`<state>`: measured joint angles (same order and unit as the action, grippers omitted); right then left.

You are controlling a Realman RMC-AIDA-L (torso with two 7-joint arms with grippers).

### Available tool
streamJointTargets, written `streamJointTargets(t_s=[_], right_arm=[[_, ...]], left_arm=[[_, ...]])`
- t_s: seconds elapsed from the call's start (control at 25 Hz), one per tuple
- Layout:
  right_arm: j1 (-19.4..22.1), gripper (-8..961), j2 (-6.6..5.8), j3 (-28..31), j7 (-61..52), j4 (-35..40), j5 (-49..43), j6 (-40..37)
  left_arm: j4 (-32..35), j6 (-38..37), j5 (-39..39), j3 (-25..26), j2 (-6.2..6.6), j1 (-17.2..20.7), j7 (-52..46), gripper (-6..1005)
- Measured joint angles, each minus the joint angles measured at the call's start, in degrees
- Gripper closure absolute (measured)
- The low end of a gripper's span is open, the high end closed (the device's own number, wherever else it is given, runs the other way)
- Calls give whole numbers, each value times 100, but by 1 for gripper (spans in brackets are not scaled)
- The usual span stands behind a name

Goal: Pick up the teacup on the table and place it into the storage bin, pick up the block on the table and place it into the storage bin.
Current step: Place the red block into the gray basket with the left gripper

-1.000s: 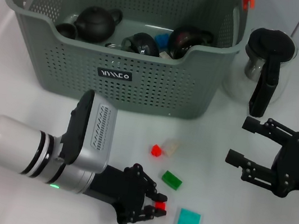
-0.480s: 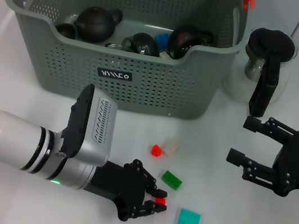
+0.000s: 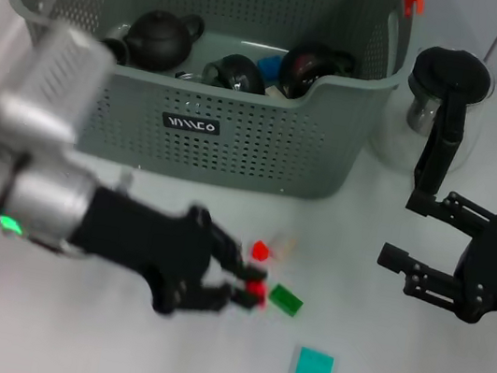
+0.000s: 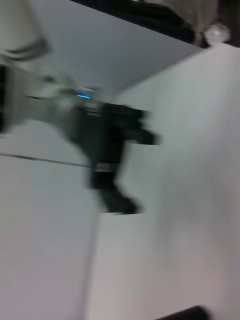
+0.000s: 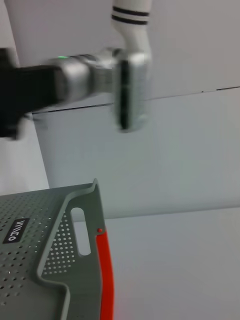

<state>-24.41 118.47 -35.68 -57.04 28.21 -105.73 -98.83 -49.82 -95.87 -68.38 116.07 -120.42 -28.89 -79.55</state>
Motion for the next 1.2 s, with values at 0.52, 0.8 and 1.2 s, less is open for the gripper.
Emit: streamJointTargets(t_s=[0.52,0.8,1.2], right_arm=[[-37,129,33,-3,0,0,-27,-36],[-29,129,42,-22,0,-1,-27,-103],[-34,129,45,0,-28,2,-27,-127]], left_arm=[[-1334,809,268,2004,391,-1486,-2999,777],[39,3501,1523,1272,482,-2085,-3449,769],[417,3999,2466,861,363,-2321,-4440,758]])
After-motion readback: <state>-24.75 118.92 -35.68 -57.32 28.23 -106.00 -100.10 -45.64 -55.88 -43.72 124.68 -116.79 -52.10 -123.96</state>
